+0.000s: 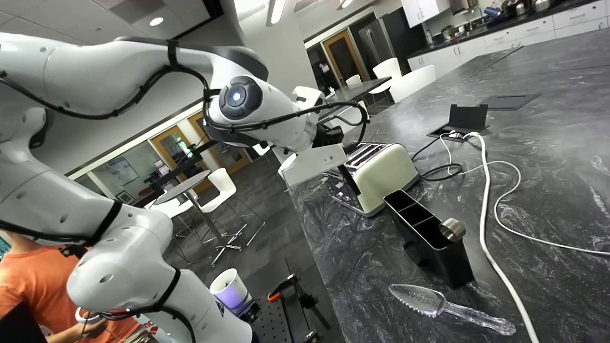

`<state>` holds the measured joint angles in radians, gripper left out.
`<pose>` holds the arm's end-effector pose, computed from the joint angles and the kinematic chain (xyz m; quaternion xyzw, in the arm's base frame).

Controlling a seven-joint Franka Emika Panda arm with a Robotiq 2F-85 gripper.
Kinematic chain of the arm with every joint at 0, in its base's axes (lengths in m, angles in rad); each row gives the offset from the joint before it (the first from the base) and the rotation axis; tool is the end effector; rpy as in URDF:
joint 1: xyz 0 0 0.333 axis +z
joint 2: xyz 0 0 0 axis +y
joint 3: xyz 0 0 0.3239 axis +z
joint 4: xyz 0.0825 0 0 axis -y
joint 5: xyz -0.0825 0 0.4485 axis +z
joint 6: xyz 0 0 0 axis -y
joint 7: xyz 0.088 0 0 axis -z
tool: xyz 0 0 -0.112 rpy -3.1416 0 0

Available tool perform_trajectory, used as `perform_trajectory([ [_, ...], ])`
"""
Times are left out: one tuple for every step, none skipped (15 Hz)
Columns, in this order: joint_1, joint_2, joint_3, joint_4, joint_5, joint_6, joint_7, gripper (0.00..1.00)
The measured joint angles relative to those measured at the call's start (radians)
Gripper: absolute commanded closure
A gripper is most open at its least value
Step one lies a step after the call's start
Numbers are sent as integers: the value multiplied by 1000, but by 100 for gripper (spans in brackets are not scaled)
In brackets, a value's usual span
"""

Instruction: Put the black spoon in the cutlery holder followed by the clear butter knife

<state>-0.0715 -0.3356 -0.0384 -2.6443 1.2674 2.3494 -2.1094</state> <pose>0.4587 -0.0323 0.3264 -0.7762 -0.4562 -0.3954 0.1817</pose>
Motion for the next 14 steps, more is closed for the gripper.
perform_trajectory([
  [2,1,-24,11,23,-36,-35,96],
  [2,3,-40,18,44,-64,-66,96],
  [2,8,-52,24,70,-86,-99,96],
  [2,15,-57,28,99,-101,-131,96],
  [2,26,-58,33,130,-110,-163,96],
  [2,40,-57,37,163,-112,-194,96],
  [2,57,-55,42,199,-112,-226,96],
  [2,76,-53,47,233,-112,-258,96],
  [2,98,-51,53,267,-112,-289,96],
  [2,121,-51,61,298,-112,-316,96],
  [2,145,-51,71,327,-112,-341,96],
  [1,170,-51,82,350,-112,-360,96],
  [0,196,-51,96,371,-111,-378,96],
  [-2,222,-51,110,386,-111,-387,96],
])
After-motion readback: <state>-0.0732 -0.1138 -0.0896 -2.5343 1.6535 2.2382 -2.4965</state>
